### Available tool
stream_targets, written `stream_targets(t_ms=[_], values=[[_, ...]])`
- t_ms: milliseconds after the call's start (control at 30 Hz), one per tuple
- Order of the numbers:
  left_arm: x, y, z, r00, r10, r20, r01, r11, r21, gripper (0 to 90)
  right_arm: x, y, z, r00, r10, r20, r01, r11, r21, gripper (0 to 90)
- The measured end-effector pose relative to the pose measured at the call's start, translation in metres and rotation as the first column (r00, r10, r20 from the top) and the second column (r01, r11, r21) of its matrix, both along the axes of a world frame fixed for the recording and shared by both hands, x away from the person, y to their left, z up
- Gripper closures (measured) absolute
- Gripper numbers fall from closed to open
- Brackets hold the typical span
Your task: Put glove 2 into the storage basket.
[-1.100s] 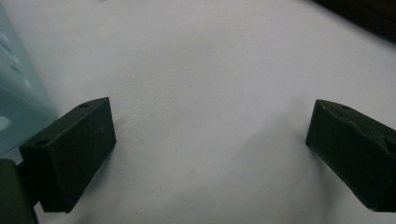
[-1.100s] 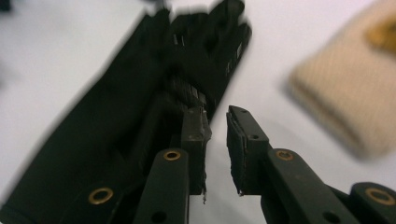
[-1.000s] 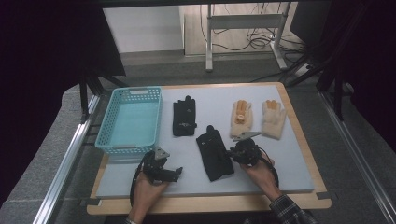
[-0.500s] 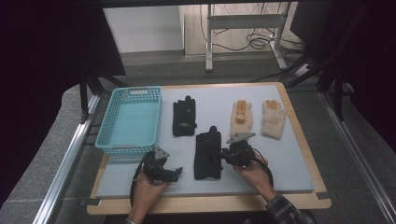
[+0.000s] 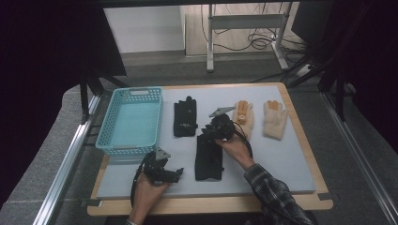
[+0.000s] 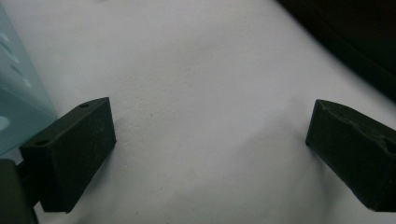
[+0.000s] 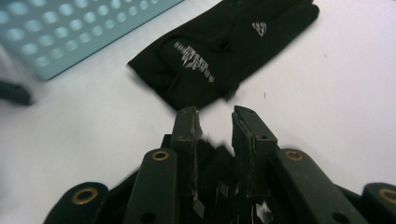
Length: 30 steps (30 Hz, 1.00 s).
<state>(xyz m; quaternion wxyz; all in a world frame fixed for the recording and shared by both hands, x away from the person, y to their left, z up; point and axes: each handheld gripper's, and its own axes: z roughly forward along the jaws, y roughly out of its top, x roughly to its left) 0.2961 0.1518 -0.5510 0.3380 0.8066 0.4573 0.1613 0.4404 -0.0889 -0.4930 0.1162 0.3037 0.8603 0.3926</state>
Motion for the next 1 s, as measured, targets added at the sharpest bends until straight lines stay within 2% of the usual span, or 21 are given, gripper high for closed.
stream_targets(t_ms=[33, 67, 100, 233, 333, 367, 433, 467, 500, 533, 600, 700, 767, 833, 867, 933, 967, 1000], values=[[0.0, 0.0, 0.0, 1.0, 0.0, -0.001, 0.0, 1.0, -0.001, 1.8, 0.012, 0.01, -0.004, 1.0, 0.004, 0.0, -0.004, 1.0, -0.012, 66.7], [0.0, 0.0, 0.0, 1.0, 0.0, -0.001, 0.0, 1.0, -0.001, 1.8, 0.012, 0.01, -0.004, 1.0, 0.004, 0.0, -0.004, 1.0, -0.012, 66.7], [0.0, 0.0, 0.0, 1.0, 0.001, 0.0, -0.001, 1.0, -0.002, 1.8, 0.023, 0.019, -0.009, 1.0, 0.006, 0.005, -0.006, 0.999, -0.033, 63.9], [0.0, 0.0, 0.0, 1.0, 0.001, 0.0, -0.001, 1.0, -0.004, 1.8, 0.039, 0.034, -0.018, 0.9999, 0.016, -0.005, -0.016, 0.997, -0.072, 61.3], [0.0, 0.0, 0.0, 1.0, 0.001, 0.0, -0.001, 1.0, -0.004, 1.7, 0.045, 0.037, -0.023, 0.9998, 0.016, -0.015, -0.017, 0.996, -0.089, 61.4], [0.0, 0.0, 0.0, 1.0, 0.001, -0.001, -0.001, 1.0, -0.004, 1.7, 0.052, 0.04, -0.03, 0.9994, 0.015, -0.032, -0.019, 0.995, -0.101, 62.6], [0.0, 0.0, 0.0, 1.0, 0.001, -0.001, -0.001, 1.0, -0.004, 1.8, 0.056, 0.041, -0.034, 0.9983, 0.029, -0.05, -0.033, 0.996, -0.084, 69.3], [0.0, 0.0, 0.0, 1.0, 0.001, -0.001, -0.001, 1.0, -0.004, 1.7, 0.056, 0.041, -0.034, 0.9968, 0.034, -0.073, -0.039, 0.997, -0.066, 77.5], [0.0, 0.0, 0.0, 1.0, 0.001, -0.001, -0.001, 1.0, -0.004, 1.7, 0.056, 0.041, -0.034, 0.9958, 0.037, -0.084, -0.042, 0.997, -0.059, 81.7], [0.0, 0.0, 0.0, 1.0, 0.001, -0.001, -0.001, 1.0, -0.004, 1.8, 0.054, 0.042, -0.033, 0.9969, 0.033, -0.072, -0.038, 0.996, -0.079, 84.2], [0.0, 0.0, 0.0, 1.0, 0.001, -0.001, -0.001, 1.0, -0.003, 1.7, 0.049, 0.044, -0.031, 0.9972, 0.043, -0.061, -0.05, 0.992, -0.113, 84.8], [0.0, 0.0, 0.0, 1.0, 0.0, -0.001, 0.0, 1.0, -0.002, 1.8, 0.032, 0.043, -0.021, 0.9938, 0.083, -0.074, -0.089, 0.992, -0.094, 84.7], [0.0, 0.0, 0.0, 1.0, 0.0, -0.002, 0.0, 1.0, -0.001, 1.8, 0.021, 0.043, -0.017, 0.9854, 0.129, -0.111, -0.137, 0.988, -0.07, 81.8], [0.0, 0.0, 0.0, 1.0, 0.001, -0.001, -0.001, 1.0, -0.003, 1.7, 0.014, 0.044, -0.011, 0.9911, 0.117, -0.063, -0.121, 0.99, -0.072, 69.9], [0.0, 0.0, 0.0, 1.0, 0.0, -0.002, 0.0, 1.0, -0.001, 1.7, 0.017, 0.045, -0.009, 0.9933, 0.101, -0.056, -0.105, 0.993, -0.06, 64.8], [0.0, 0.0, 0.0, 1.0, 0.0, -0.001, 0.0, 1.0, -0.001, 1.7, 0.02, 0.045, -0.008, 0.9951, 0.085, -0.05, -0.087, 0.995, -0.051, 62.2], [0.0, 0.0, 0.0, 1.0, 0.0, -0.001, 0.0, 1.0, -0.001, 1.7, 0.027, 0.047, -0.008, 0.9969, 0.064, -0.046, -0.066, 0.997, -0.041, 59.8], [0.0, 0.0, 0.0, 1.0, 0.001, -0.001, -0.001, 1.0, -0.003, 1.7, 0.039, 0.052, -0.01, 0.998, 0.042, -0.047, -0.043, 0.999, -0.025, 52.6]])
